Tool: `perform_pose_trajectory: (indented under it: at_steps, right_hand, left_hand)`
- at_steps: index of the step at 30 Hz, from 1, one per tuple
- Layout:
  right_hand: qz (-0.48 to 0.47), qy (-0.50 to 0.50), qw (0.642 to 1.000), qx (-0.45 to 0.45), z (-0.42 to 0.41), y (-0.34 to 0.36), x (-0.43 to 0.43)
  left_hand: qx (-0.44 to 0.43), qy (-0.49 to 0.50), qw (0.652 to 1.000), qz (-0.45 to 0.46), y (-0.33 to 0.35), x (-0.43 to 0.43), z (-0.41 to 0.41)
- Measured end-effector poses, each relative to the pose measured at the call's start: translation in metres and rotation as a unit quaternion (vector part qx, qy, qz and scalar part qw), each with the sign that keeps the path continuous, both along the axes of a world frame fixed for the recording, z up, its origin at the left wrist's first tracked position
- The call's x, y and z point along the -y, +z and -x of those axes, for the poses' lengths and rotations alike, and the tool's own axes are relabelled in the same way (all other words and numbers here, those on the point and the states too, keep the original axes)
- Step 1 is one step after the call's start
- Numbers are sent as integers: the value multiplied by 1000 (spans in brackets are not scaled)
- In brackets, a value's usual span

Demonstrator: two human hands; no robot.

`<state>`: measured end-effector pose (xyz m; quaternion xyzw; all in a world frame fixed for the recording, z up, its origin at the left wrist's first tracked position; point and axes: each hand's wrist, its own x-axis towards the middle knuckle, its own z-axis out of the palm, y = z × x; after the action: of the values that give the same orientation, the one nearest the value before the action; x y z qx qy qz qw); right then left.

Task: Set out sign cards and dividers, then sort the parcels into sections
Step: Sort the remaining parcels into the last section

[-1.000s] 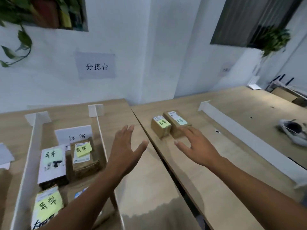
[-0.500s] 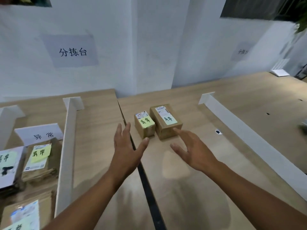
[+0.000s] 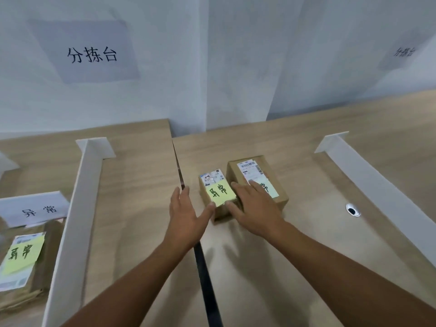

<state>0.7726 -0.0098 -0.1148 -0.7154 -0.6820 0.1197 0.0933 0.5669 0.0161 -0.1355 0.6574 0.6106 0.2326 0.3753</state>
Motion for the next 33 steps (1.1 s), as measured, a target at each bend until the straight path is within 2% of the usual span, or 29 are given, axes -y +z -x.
perform_pose_trajectory:
  at_steps: [4,7,11,14,19,22,24,29,33]
  right_hand:
    - [7,53,994,99,-3,-48,-54]
    - [20,81,987,138,-11,-83,-71]
    - [-23,67,992,107,-16,-107,-70]
    - [-30,69,994,82,-15,-98,-69]
    - [-70,49,996,-11,7,-52,-44]
    - [-91,58,986,-124,31,-12,-19]
    - [-97,76,973,-193,53,16,-2]
    - [-153,149,930,-299,131,69,39]
    - [-161,206,900,-350,202,85,62]
  left_hand:
    - [30,14,999,36,-44,-56,-23]
    - [108,5,993,55,-75,-75,-39]
    - [168,-11,976,136,-103,-76,-47]
    - [175,-10,973,150,-101,-71,-46]
    - [200,-6,971,133,-51,-47,-23]
    - [223,-5,970,91,-2,-19,6]
    - [222,3,974,52,31,5,31]
    - [205,52,977,-34,95,67,111]
    - [197,94,974,-63,124,114,182]
